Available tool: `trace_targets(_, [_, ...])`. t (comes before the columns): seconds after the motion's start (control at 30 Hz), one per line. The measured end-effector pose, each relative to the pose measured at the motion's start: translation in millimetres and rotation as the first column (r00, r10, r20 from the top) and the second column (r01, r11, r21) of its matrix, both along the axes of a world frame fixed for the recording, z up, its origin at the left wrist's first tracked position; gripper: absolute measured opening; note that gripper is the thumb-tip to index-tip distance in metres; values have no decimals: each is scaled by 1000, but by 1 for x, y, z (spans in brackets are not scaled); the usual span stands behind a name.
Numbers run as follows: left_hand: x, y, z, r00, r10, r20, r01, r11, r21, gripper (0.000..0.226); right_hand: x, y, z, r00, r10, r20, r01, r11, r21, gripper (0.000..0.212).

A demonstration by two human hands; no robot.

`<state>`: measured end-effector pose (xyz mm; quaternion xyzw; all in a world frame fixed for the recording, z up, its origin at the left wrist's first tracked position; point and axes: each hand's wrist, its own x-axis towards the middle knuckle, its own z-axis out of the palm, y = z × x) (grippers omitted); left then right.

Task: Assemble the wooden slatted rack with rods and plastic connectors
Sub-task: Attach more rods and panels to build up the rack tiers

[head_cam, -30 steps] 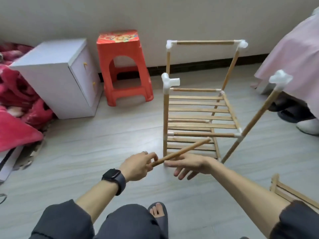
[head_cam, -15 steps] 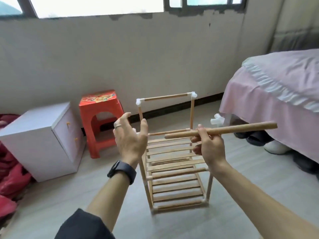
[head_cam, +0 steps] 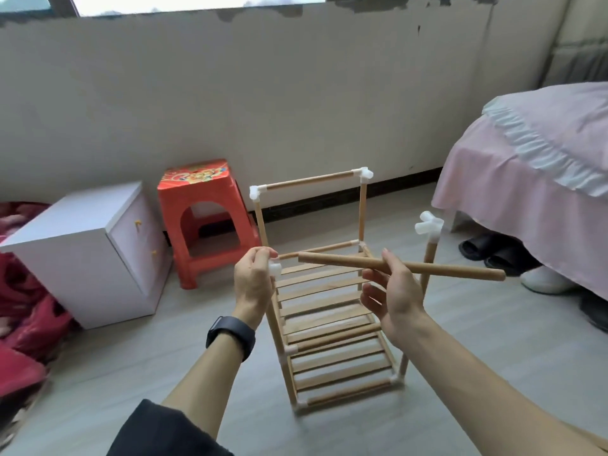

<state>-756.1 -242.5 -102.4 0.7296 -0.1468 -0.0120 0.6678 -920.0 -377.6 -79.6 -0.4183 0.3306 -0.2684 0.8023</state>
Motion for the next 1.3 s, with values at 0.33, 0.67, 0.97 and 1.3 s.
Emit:
trace_targets(0.33, [-15,13,-7,999,-38,-36,37,999,-29,27,10,15,-13,994,105,4,-105,994,-15,31])
trace_targets(0.67, [-11,12,-4,993,-92,-73,86,993,-76,26,16,15,-23,993,111,25,-114,986,119,26])
trace_targets(0.97, [-4,11,-7,999,-29,-16,28,998,-48,33,12,26,-8,993,77,91,-73,996,-54,27])
trace_targets(1.3, [-12,5,-7,996,-57,-63,53,997,-58,32,14,31,-9,982,168,91,-169,985,13,29])
